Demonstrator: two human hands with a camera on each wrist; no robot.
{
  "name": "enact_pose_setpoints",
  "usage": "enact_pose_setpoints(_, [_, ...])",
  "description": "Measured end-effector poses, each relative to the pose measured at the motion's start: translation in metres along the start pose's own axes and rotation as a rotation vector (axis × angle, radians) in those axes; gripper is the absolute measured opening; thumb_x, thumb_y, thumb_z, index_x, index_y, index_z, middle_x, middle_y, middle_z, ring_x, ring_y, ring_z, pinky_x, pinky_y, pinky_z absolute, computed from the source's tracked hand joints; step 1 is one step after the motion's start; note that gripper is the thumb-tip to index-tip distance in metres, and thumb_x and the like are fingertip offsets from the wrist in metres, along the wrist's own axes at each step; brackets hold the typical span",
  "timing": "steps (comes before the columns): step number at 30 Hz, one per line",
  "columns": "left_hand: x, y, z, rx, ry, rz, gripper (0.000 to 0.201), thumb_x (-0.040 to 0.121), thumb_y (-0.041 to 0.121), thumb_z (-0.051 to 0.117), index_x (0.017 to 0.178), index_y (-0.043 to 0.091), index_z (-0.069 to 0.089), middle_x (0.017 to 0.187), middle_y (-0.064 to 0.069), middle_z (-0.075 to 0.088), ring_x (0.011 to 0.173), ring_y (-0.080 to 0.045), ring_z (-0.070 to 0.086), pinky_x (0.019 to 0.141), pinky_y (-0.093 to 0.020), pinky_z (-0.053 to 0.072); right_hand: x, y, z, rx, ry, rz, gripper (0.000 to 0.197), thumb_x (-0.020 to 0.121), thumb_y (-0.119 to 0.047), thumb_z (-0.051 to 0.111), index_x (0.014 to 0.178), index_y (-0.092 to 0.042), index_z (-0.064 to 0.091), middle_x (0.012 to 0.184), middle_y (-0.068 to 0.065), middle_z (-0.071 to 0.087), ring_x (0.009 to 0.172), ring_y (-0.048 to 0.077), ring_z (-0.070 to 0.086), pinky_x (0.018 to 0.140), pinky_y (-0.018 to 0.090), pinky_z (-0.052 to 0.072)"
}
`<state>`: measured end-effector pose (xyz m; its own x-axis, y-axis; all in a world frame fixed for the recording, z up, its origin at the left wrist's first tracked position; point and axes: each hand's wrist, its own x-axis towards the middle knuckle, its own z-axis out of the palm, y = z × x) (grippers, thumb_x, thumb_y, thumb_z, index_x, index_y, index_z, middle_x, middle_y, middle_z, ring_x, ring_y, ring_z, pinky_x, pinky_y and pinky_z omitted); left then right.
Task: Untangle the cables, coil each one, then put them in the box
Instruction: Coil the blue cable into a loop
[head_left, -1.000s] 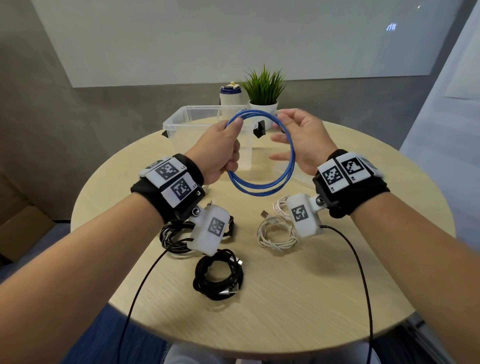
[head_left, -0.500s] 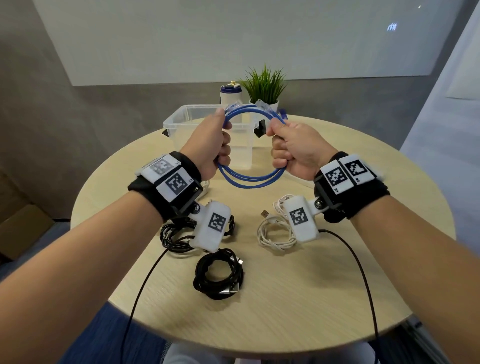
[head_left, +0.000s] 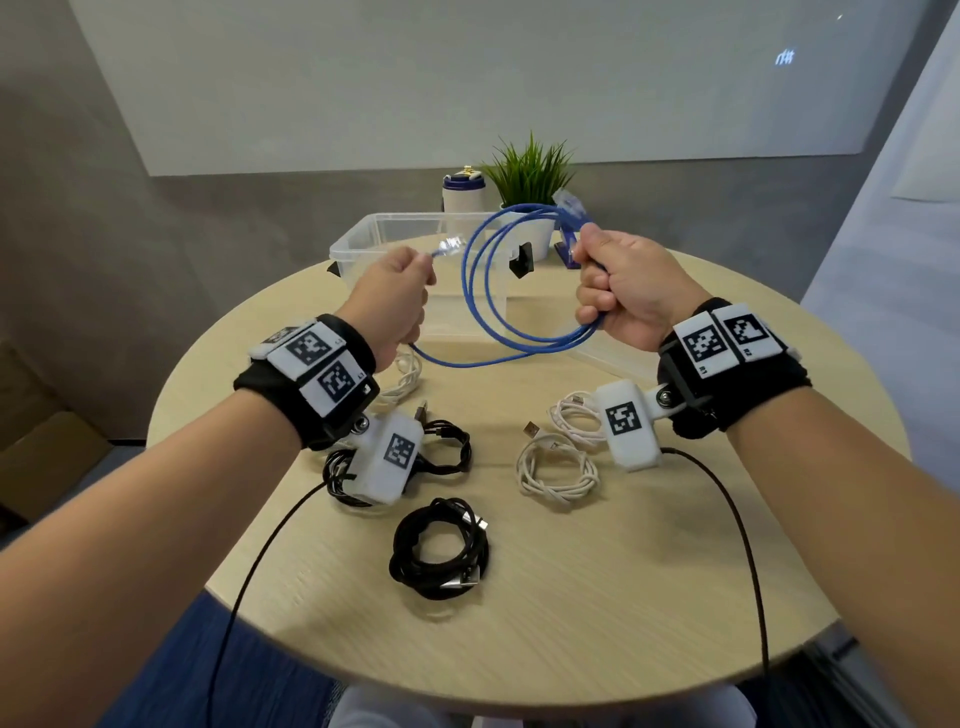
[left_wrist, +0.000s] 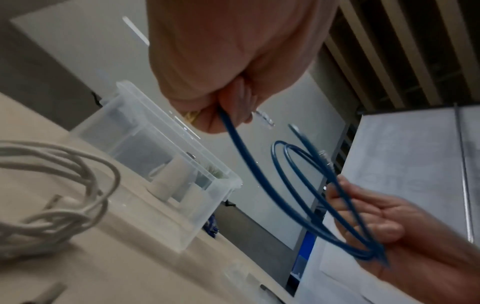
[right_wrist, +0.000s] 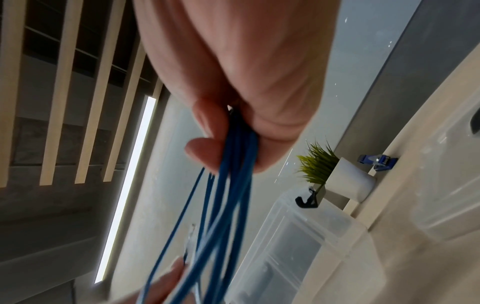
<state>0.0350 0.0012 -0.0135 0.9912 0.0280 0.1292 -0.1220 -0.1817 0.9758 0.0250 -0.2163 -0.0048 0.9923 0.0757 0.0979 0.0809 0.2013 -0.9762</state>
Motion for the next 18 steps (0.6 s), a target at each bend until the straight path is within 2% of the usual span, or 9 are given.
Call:
enact_pose_setpoints(3, [0.003, -0.009, 0.000, 0.141, -0.006, -0.003, 0.030, 0.101, 0.025, 0.035, 0.074, 0.017, 0.044, 0.060, 0.001, 0.031, 0.044, -0.011, 0.024, 0.037, -0.016, 0.021, 0.001, -0.002, -0.004, -0.027, 0.013, -0.014, 0.032, 0.102, -0.032, 0.039, 0.076, -0.015, 0.046, 0.045, -0.006, 0.029, 0.034, 0.007, 0.024, 0.040, 0.018, 0.033])
enact_pose_setpoints(6, [0.010, -0.014, -0.007, 0.265, 0.053, -0.006, 0.030, 0.099, 0.025, 0.036, 0.072, 0.018, 0.046, 0.063, -0.001, 0.035, 0.048, -0.015, 0.028, 0.039, -0.018, 0.024, 0.000, -0.002, -0.008, -0.056, 0.012, -0.024, 0.031, 0.102, -0.031, 0.040, 0.076, -0.015, 0.046, 0.046, -0.006, 0.029, 0.035, 0.007, 0.025, 0.041, 0.019, 0.033])
enact_pose_setpoints(8, [0.015, -0.016, -0.015, 0.267, 0.098, -0.027, 0.030, 0.099, 0.025, 0.035, 0.071, 0.018, 0.045, 0.063, -0.001, 0.035, 0.048, -0.016, 0.028, 0.039, -0.017, 0.024, -0.001, -0.003, -0.011, -0.060, 0.011, -0.025, 0.031, 0.102, -0.031, 0.040, 0.076, -0.015, 0.047, 0.046, -0.005, 0.029, 0.035, 0.007, 0.025, 0.041, 0.019, 0.034])
enact_pose_setpoints(11, [0.019, -0.011, -0.020, 0.061, 0.141, -0.085, 0.029, 0.100, 0.023, 0.032, 0.074, 0.015, 0.043, 0.060, -0.001, 0.030, 0.045, -0.014, 0.027, 0.038, -0.015, 0.023, -0.001, -0.002, -0.012, -0.064, 0.016, -0.012, 0.032, 0.103, -0.031, 0.038, 0.075, -0.016, 0.044, 0.045, -0.006, 0.027, 0.034, 0.007, 0.022, 0.039, 0.016, 0.029])
enact_pose_setpoints(13, [0.017, -0.005, -0.016, -0.181, 0.135, -0.109, 0.026, 0.102, 0.023, 0.033, 0.081, 0.014, 0.044, 0.061, -0.001, 0.033, 0.047, -0.011, 0.032, 0.039, -0.016, 0.031, -0.001, 0.001, -0.008, -0.067, 0.023, -0.006, 0.033, 0.103, -0.032, 0.035, 0.074, -0.017, 0.042, 0.045, -0.007, 0.025, 0.035, 0.007, 0.019, 0.038, 0.015, 0.023])
enact_pose_setpoints(14, [0.015, -0.001, -0.013, -0.317, 0.108, -0.123, 0.023, 0.102, 0.026, 0.034, 0.087, 0.013, 0.046, 0.065, -0.001, 0.039, 0.051, -0.011, 0.038, 0.044, -0.018, 0.040, 0.000, 0.002, -0.004, -0.057, 0.032, -0.006, 0.033, 0.103, -0.032, 0.034, 0.074, -0.017, 0.041, 0.047, -0.007, 0.025, 0.035, 0.007, 0.018, 0.037, 0.015, 0.021])
enact_pose_setpoints(15, [0.013, 0.002, -0.010, -0.429, 0.064, -0.143, 0.023, 0.102, 0.031, 0.036, 0.095, 0.012, 0.047, 0.072, -0.003, 0.047, 0.058, -0.013, 0.047, 0.055, -0.021, 0.049, 0.000, 0.002, -0.001, -0.038, 0.047, -0.009, 0.033, 0.104, -0.032, 0.033, 0.075, -0.017, 0.040, 0.048, -0.006, 0.025, 0.036, 0.007, 0.017, 0.037, 0.015, 0.020])
enact_pose_setpoints(17, [0.011, 0.005, -0.006, -0.543, -0.034, -0.183, 0.034, 0.099, 0.041, 0.041, 0.113, 0.010, 0.044, 0.090, -0.005, 0.059, 0.079, -0.018, 0.061, 0.074, -0.031, 0.055, 0.001, 0.002, 0.003, 0.022, 0.087, -0.033, 0.032, 0.104, -0.031, 0.031, 0.076, -0.018, 0.039, 0.051, -0.005, 0.024, 0.038, 0.007, 0.016, 0.036, 0.017, 0.019])
enact_pose_setpoints(18, [0.010, 0.005, -0.004, -0.566, -0.072, -0.200, 0.045, 0.097, 0.045, 0.045, 0.121, 0.007, 0.041, 0.097, -0.006, 0.062, 0.088, -0.020, 0.063, 0.079, -0.034, 0.054, 0.002, 0.001, 0.005, 0.062, 0.107, -0.052, 0.032, 0.104, -0.031, 0.031, 0.076, -0.018, 0.038, 0.051, -0.005, 0.024, 0.039, 0.008, 0.016, 0.036, 0.018, 0.019])
